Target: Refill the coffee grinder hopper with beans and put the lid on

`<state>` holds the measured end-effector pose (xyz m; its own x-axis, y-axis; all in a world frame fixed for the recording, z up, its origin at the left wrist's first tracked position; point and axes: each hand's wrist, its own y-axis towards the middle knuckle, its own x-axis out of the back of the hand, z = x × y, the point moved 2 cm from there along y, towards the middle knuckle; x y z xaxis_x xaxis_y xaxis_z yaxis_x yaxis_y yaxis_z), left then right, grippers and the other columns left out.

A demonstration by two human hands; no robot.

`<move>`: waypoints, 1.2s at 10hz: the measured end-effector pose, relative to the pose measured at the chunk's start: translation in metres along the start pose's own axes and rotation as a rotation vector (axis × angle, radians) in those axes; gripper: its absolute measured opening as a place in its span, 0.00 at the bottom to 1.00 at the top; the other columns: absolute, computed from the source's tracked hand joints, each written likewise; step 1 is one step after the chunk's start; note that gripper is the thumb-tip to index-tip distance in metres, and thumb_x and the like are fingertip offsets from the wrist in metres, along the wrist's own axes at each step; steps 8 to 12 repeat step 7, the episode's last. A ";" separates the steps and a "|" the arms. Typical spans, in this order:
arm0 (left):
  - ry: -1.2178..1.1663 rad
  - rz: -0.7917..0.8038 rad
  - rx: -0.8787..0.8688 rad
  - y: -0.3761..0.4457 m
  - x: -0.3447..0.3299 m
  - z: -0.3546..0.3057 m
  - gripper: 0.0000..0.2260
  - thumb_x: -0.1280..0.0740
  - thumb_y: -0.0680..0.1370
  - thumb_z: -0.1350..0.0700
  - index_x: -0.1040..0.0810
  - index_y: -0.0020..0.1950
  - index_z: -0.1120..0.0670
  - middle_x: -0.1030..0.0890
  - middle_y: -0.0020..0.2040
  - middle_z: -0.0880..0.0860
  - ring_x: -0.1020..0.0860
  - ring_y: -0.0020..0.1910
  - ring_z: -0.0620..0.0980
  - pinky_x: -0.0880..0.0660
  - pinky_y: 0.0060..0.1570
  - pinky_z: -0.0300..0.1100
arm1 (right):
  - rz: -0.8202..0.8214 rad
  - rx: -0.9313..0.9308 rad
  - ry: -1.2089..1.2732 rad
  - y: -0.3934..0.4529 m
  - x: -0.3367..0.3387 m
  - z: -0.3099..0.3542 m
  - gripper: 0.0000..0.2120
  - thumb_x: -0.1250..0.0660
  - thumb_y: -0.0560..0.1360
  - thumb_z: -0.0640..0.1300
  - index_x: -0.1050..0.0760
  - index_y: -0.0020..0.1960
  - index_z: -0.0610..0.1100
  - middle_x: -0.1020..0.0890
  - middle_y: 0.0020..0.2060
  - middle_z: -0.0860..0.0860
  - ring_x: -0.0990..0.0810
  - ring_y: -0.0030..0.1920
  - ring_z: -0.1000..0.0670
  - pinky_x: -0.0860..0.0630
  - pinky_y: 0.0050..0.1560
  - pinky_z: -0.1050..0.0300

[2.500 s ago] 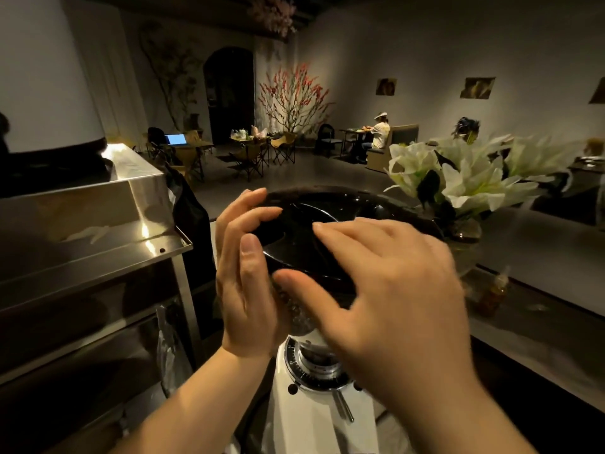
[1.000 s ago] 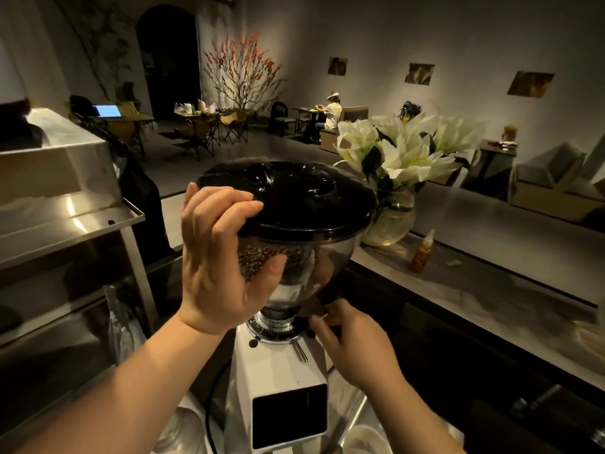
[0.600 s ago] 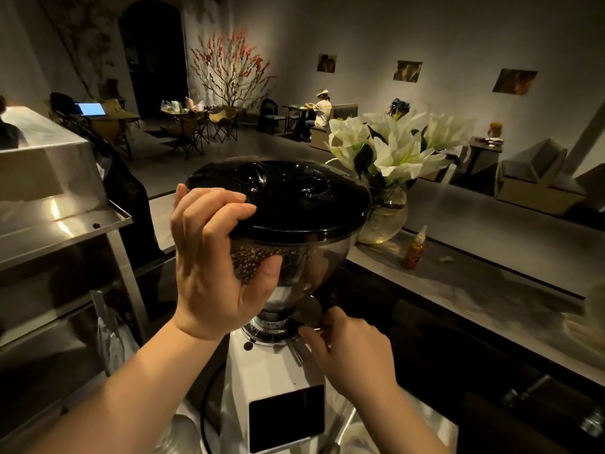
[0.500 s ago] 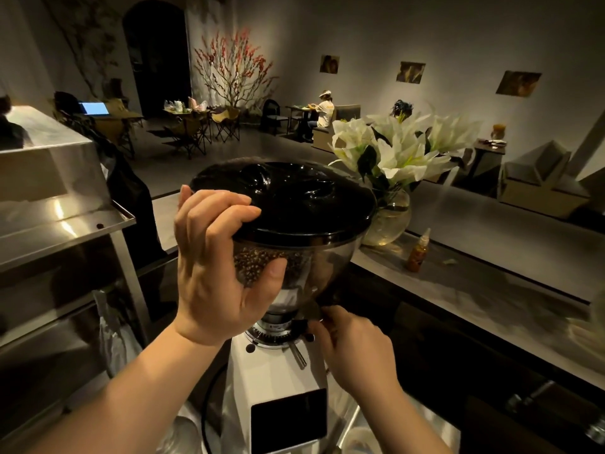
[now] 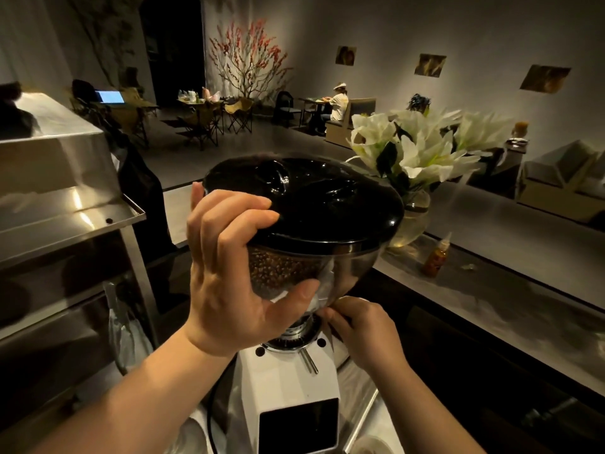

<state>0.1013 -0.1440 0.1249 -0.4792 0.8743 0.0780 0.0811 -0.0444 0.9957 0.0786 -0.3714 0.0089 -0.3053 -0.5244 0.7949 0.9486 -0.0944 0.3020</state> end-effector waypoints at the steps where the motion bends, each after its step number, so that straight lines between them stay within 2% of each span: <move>1: 0.005 -0.029 0.017 0.001 -0.004 -0.003 0.27 0.31 0.76 0.37 0.27 0.61 0.58 0.25 0.60 0.59 0.27 0.67 0.56 0.37 0.72 0.74 | 0.010 0.048 -0.045 0.000 0.003 0.000 0.14 0.35 0.85 0.62 0.13 0.56 0.58 0.17 0.40 0.60 0.20 0.45 0.56 0.30 0.39 0.57; 2: 0.002 -0.031 0.031 -0.001 -0.002 -0.001 0.26 0.31 0.76 0.38 0.28 0.61 0.58 0.25 0.60 0.59 0.28 0.68 0.53 0.38 0.75 0.70 | 0.055 0.111 -0.099 -0.001 0.004 0.005 0.16 0.38 0.86 0.61 0.15 0.53 0.57 0.21 0.41 0.62 0.22 0.45 0.57 0.37 0.38 0.63; 3: 0.017 0.005 0.023 -0.001 0.001 -0.002 0.26 0.30 0.76 0.40 0.28 0.62 0.58 0.25 0.61 0.58 0.28 0.67 0.55 0.39 0.77 0.67 | 0.017 0.117 -0.126 -0.012 0.016 0.009 0.12 0.36 0.85 0.60 0.16 0.61 0.60 0.17 0.48 0.63 0.23 0.44 0.62 0.36 0.38 0.69; 4: 0.008 0.044 0.049 0.003 0.005 -0.005 0.26 0.28 0.76 0.40 0.27 0.63 0.58 0.25 0.62 0.57 0.28 0.69 0.53 0.40 0.78 0.64 | -0.049 0.177 -0.074 -0.031 0.050 0.025 0.14 0.34 0.83 0.62 0.17 0.65 0.62 0.15 0.53 0.67 0.20 0.47 0.68 0.27 0.42 0.71; 5: -0.022 0.090 0.109 0.008 0.014 -0.011 0.23 0.29 0.79 0.42 0.26 0.62 0.58 0.24 0.63 0.53 0.29 0.71 0.47 0.38 0.78 0.63 | -0.160 0.324 0.192 -0.056 0.099 0.055 0.10 0.31 0.84 0.58 0.15 0.62 0.60 0.13 0.54 0.67 0.14 0.55 0.64 0.20 0.52 0.67; 6: -0.057 0.161 0.236 0.023 0.026 -0.021 0.17 0.28 0.78 0.45 0.20 0.58 0.57 0.22 0.61 0.49 0.25 0.67 0.50 0.30 0.72 0.62 | -0.299 0.433 0.422 -0.069 0.150 0.100 0.10 0.29 0.84 0.53 0.13 0.61 0.55 0.11 0.55 0.61 0.11 0.57 0.53 0.19 0.55 0.62; 7: -0.217 0.281 0.410 0.049 0.047 -0.031 0.12 0.29 0.79 0.39 0.17 0.55 0.46 0.18 0.58 0.41 0.22 0.65 0.48 0.26 0.66 0.49 | -0.293 0.581 0.671 -0.082 0.199 0.143 0.13 0.31 0.85 0.54 0.13 0.63 0.50 0.10 0.58 0.52 0.11 0.59 0.46 0.17 0.59 0.58; 12: -0.217 0.281 0.410 0.049 0.047 -0.031 0.12 0.29 0.79 0.39 0.17 0.55 0.46 0.18 0.58 0.41 0.22 0.65 0.48 0.26 0.66 0.49 | -0.293 0.581 0.671 -0.082 0.199 0.143 0.13 0.31 0.85 0.54 0.13 0.63 0.50 0.10 0.58 0.52 0.11 0.59 0.46 0.17 0.59 0.58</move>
